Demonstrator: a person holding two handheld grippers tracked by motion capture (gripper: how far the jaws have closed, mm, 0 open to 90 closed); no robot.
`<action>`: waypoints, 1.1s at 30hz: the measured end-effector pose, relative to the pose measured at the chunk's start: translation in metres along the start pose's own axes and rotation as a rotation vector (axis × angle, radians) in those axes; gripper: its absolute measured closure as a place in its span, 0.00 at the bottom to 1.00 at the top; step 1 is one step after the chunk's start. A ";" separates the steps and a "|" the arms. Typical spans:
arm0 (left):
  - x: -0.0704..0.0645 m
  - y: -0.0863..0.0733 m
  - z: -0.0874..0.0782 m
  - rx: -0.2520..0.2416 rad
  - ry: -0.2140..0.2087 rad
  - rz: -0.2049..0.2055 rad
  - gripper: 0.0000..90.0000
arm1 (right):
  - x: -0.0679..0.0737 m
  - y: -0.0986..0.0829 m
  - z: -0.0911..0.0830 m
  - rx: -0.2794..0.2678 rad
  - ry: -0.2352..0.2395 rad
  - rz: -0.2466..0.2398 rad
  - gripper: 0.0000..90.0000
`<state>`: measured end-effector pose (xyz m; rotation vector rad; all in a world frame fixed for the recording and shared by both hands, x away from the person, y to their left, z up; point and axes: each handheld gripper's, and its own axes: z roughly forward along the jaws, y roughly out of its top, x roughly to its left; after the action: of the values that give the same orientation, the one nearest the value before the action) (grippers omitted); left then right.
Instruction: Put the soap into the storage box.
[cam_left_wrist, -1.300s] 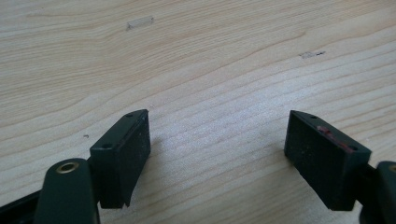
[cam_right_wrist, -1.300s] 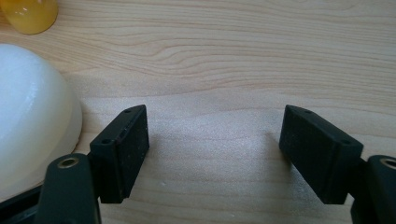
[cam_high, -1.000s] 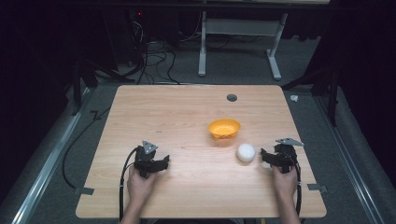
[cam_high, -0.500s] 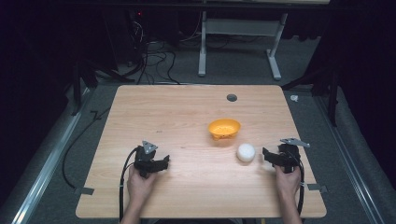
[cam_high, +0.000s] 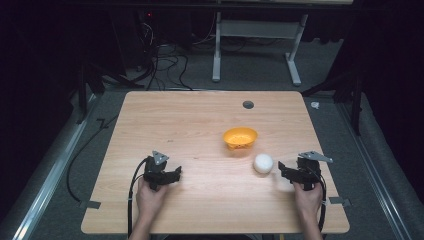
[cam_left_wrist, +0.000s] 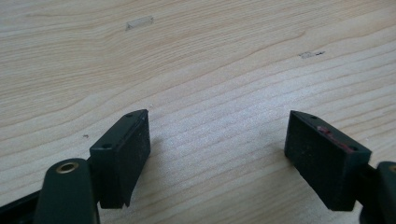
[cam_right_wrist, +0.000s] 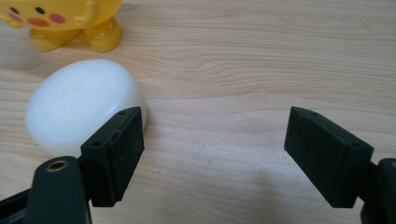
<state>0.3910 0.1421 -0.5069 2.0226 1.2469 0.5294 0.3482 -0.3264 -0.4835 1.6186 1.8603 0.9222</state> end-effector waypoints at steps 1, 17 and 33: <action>0.000 0.000 0.000 0.000 0.000 0.000 0.25 | 0.001 -0.001 -0.001 -0.001 0.004 0.000 0.23; 0.000 0.000 0.000 0.000 0.000 0.000 0.25 | 0.023 -0.013 -0.007 0.015 0.048 -0.049 0.21; 0.000 0.000 0.000 0.000 0.000 0.001 0.25 | 0.041 -0.018 -0.001 0.044 0.084 -0.086 0.18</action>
<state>0.3910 0.1422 -0.5069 2.0234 1.2466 0.5294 0.3285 -0.2870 -0.4942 1.5341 2.0039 0.9310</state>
